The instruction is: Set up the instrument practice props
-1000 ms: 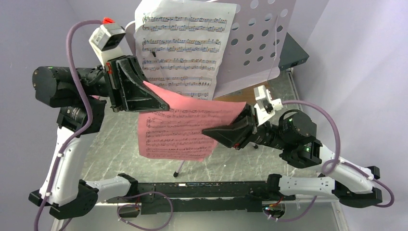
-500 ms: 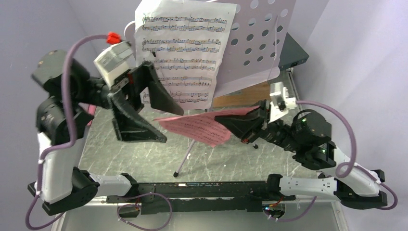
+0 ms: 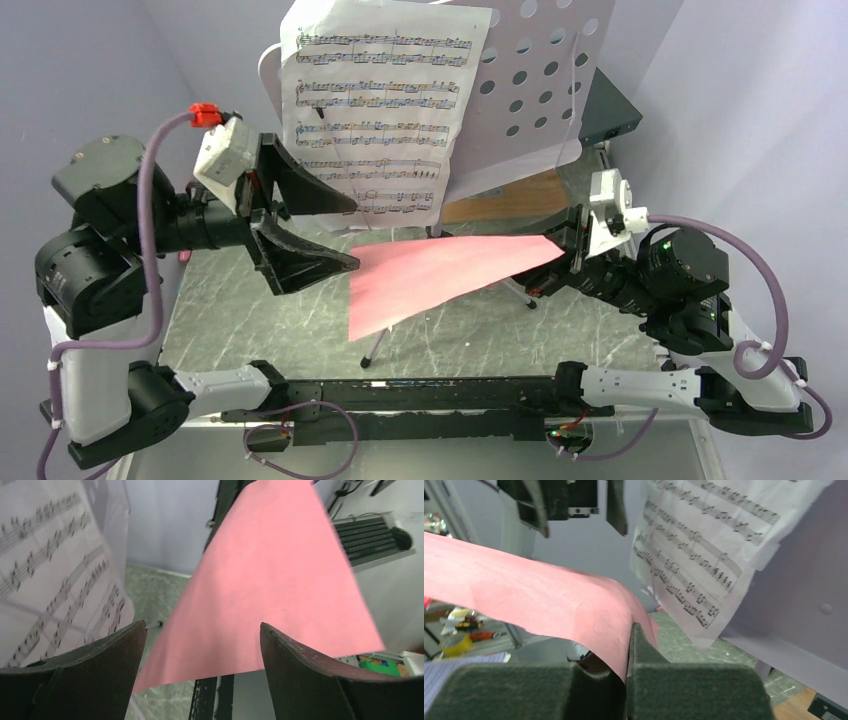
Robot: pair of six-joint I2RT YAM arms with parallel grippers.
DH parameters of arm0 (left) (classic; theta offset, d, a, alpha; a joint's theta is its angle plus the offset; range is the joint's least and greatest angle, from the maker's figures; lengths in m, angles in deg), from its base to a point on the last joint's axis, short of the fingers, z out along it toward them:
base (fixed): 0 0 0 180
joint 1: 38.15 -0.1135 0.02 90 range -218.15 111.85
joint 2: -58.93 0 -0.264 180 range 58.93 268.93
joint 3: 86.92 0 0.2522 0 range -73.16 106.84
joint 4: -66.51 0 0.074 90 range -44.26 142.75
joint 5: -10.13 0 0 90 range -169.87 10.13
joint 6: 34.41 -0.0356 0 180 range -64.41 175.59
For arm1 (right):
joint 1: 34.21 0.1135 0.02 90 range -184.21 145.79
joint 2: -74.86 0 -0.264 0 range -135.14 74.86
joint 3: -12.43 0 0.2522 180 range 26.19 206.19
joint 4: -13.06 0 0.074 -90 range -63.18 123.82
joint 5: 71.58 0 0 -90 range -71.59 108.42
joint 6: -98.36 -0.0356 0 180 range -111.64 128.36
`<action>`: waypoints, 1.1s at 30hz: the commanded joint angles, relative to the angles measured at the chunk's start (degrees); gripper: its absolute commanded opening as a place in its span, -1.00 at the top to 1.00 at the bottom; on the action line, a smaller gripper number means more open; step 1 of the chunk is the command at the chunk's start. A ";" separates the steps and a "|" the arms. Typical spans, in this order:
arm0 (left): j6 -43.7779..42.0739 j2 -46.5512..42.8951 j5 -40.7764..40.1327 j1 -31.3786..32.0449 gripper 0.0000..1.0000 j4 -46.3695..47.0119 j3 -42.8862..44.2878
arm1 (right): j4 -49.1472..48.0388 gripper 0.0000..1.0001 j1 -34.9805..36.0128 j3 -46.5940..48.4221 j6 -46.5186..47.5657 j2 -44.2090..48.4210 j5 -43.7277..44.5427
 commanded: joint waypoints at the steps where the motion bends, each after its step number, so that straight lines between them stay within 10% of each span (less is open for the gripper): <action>1: -3.46 -7.00 -4.69 0.22 -0.77 3.83 -10.34 | 8.06 1.00 0.01 3.94 4.37 -0.27 -7.39; 11: -2.10 -33.44 -9.81 0.23 -0.99 10.02 -38.69 | 13.75 1.00 0.01 -4.76 1.80 10.81 -7.96; 20: 10.12 -36.78 -24.20 0.26 -0.99 4.54 -55.87 | 19.37 1.00 0.01 -8.83 2.02 14.79 -5.74; 26: 28.31 -42.88 -48.48 0.27 -0.99 7.94 -72.45 | 18.35 1.00 0.01 -12.06 1.66 19.58 -5.99; 33: 33.54 -46.00 -47.57 0.27 -0.99 25.22 -90.39 | 17.77 1.00 0.03 -13.31 2.07 21.89 -6.72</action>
